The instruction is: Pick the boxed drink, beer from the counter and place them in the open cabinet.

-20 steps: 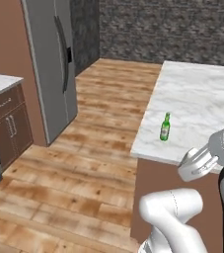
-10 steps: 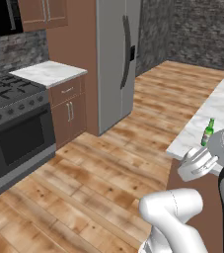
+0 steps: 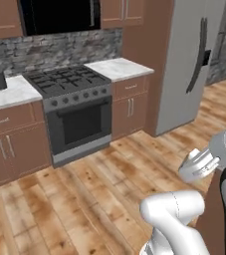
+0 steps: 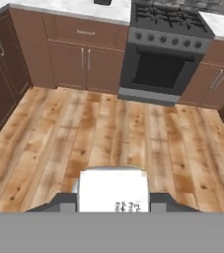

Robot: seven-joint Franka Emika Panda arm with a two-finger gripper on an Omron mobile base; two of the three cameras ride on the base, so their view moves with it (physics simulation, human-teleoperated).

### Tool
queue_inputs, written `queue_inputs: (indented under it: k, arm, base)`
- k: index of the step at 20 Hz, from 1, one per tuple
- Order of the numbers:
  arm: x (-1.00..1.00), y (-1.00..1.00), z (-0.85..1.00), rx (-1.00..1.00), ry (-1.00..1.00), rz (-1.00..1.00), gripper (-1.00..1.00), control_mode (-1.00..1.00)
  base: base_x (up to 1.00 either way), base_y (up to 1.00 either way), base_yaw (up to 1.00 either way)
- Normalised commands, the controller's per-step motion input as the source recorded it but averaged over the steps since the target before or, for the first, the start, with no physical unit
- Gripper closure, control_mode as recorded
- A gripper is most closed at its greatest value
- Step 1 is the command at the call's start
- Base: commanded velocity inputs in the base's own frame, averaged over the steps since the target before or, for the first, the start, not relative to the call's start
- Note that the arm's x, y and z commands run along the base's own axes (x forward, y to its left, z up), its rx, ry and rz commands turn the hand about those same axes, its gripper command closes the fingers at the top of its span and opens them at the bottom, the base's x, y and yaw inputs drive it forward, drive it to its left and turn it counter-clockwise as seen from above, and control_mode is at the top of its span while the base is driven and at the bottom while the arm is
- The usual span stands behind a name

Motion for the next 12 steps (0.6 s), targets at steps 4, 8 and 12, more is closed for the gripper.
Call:
queue_inputs:
  k: [4, 8, 12]
  arm:
    - [0.0, 0.0, 0.0, 0.0, 0.0, 0.0, 1.0, 1.0]
    - [0.0, 0.0, 0.0, 0.0, 0.0, 0.0, 1.0, 1.0]
    - [0.0, 0.0, 0.0, 0.0, 0.0, 0.0, 1.0, 1.0]
  base:
    - [0.02, 0.0, 0.59]
    - [0.05, 0.0, 0.6]
    - [0.03, 0.0, 0.61]
